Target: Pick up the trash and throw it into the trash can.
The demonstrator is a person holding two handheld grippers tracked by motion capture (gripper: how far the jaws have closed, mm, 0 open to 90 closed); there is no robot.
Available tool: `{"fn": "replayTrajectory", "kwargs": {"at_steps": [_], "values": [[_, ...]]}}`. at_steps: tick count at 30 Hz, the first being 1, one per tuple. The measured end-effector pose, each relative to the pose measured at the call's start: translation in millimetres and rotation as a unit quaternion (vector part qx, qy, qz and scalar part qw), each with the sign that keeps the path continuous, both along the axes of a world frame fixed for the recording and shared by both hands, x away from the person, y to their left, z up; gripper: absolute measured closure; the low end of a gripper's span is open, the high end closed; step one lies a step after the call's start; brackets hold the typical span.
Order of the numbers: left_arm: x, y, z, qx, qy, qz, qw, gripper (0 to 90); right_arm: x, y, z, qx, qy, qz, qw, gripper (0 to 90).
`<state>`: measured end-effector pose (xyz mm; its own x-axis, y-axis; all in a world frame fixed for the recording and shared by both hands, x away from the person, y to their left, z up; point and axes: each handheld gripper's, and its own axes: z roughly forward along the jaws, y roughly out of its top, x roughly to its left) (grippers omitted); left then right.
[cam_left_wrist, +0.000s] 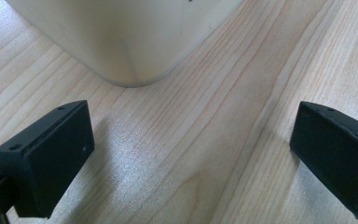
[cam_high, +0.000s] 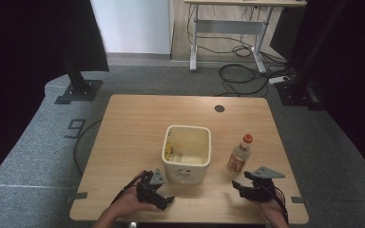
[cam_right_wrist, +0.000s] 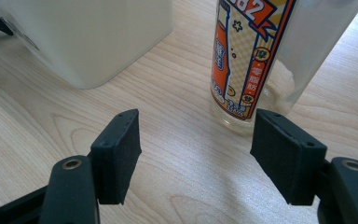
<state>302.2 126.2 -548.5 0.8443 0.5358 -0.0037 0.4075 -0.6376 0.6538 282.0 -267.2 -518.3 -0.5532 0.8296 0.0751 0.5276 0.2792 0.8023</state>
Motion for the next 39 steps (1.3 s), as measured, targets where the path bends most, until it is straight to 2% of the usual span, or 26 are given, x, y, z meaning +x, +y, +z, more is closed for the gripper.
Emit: {"fn": "replayTrajectory", "kwargs": {"at_steps": [17, 26, 34, 39], "values": [[0.0, 0.0, 0.0, 0.000, 0.000, 0.000, 1.0000, 0.0, -1.1, 0.1, 2.6, 0.006, -0.006, -0.002, 1.0000, 32.2], [0.3, -0.3, -0.1, 0.000, 0.000, -0.001, 1.0000, 0.0, -5.3, -1.3, 23.7, 0.035, -0.052, -0.010, 0.9980, 32.1], [0.5, -0.5, 0.1, 0.000, 0.000, -0.001, 1.0000, 0.0, -6.3, -2.9, 34.7, 0.047, -0.070, -0.012, 0.9964, 32.1], [0.6, -0.5, 0.0, 0.000, 0.000, -0.001, 1.0000, 0.0, -6.8, -4.1, 47.4, 0.060, -0.092, -0.015, 0.9938, 32.2]]}}
